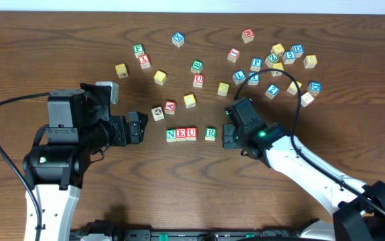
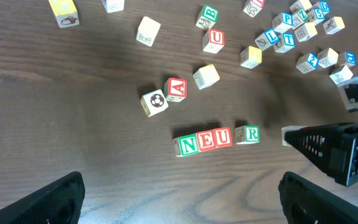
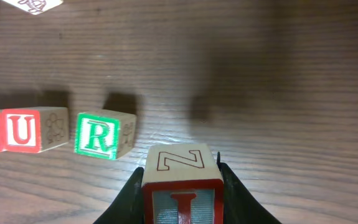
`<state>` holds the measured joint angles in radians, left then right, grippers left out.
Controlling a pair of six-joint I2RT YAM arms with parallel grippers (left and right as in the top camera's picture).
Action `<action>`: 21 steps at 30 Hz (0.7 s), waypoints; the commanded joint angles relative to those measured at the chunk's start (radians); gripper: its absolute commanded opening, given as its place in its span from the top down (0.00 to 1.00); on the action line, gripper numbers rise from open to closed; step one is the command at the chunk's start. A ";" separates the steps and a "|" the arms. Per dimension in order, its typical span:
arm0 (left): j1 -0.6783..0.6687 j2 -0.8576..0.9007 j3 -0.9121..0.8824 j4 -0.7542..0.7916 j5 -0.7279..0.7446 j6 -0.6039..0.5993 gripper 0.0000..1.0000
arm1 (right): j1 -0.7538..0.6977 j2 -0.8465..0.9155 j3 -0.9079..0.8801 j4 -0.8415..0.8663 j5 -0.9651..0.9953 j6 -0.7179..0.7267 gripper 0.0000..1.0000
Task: Spell out NEURIPS
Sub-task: 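Carry the red I block toward the right end of the row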
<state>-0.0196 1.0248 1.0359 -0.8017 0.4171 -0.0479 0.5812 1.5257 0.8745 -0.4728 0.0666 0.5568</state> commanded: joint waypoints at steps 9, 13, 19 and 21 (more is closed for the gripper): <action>0.006 -0.006 0.013 0.002 0.009 0.010 0.02 | 0.042 0.094 -0.005 0.048 0.010 0.057 0.95; 0.006 -0.006 0.013 0.002 0.009 0.010 0.02 | 0.042 0.096 -0.005 0.054 0.010 0.057 0.95; 0.006 -0.006 0.013 0.002 0.009 0.010 0.02 | 0.047 0.096 -0.005 0.065 0.010 0.057 0.96; 0.006 -0.006 0.013 0.002 0.009 0.010 0.02 | 0.055 0.096 -0.005 0.071 0.010 0.057 0.96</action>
<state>-0.0196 1.0248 1.0359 -0.8021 0.4171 -0.0479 0.6178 1.6188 0.8738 -0.4103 0.0673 0.5961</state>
